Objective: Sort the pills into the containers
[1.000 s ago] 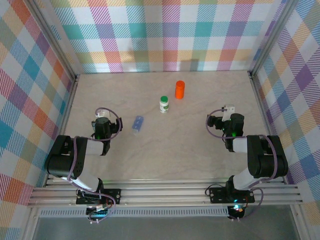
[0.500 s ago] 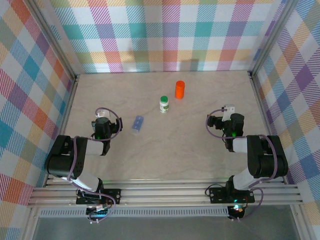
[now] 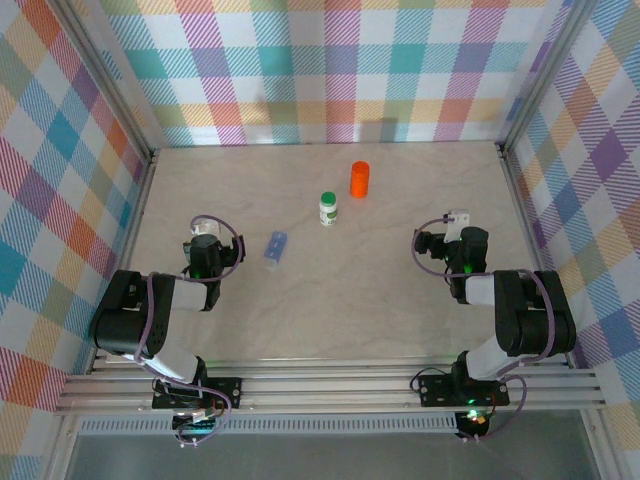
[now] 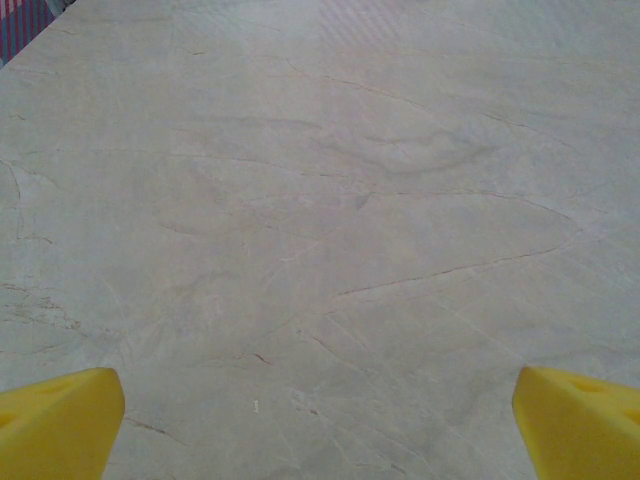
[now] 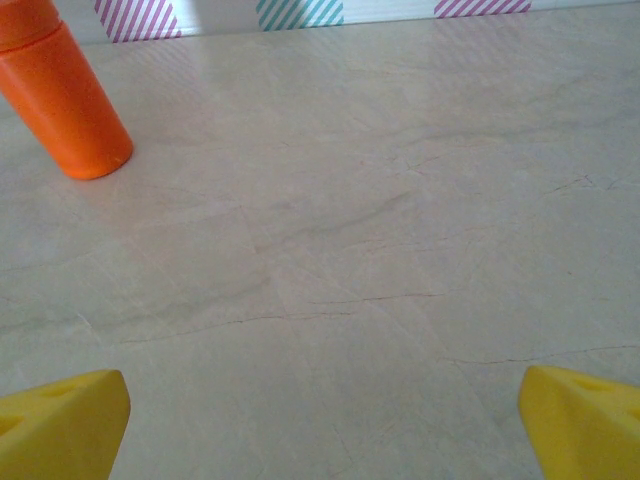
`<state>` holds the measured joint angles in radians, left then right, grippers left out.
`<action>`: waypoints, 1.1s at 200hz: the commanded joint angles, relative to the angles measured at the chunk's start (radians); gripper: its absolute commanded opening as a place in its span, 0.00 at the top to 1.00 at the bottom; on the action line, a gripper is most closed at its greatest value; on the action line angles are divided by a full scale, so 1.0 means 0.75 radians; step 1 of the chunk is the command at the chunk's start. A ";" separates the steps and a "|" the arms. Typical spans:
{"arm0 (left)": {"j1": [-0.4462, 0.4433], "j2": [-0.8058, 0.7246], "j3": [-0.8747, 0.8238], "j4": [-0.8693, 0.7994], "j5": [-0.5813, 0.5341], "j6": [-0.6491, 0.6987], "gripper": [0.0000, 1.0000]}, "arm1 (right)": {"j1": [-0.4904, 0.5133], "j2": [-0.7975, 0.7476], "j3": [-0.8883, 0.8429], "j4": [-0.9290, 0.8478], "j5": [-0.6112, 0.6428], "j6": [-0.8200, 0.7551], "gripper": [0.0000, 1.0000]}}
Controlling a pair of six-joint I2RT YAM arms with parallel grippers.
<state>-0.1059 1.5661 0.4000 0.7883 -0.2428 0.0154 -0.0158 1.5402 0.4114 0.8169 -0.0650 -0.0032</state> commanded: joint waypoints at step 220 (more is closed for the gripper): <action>0.016 -0.044 0.050 -0.051 0.020 -0.016 0.00 | 0.015 -0.074 0.117 -0.256 -0.009 0.008 0.01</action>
<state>-0.1020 1.5658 0.4019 0.7845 -0.2321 0.0154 -0.0128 1.5356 0.4221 0.7689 -0.0650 -0.0040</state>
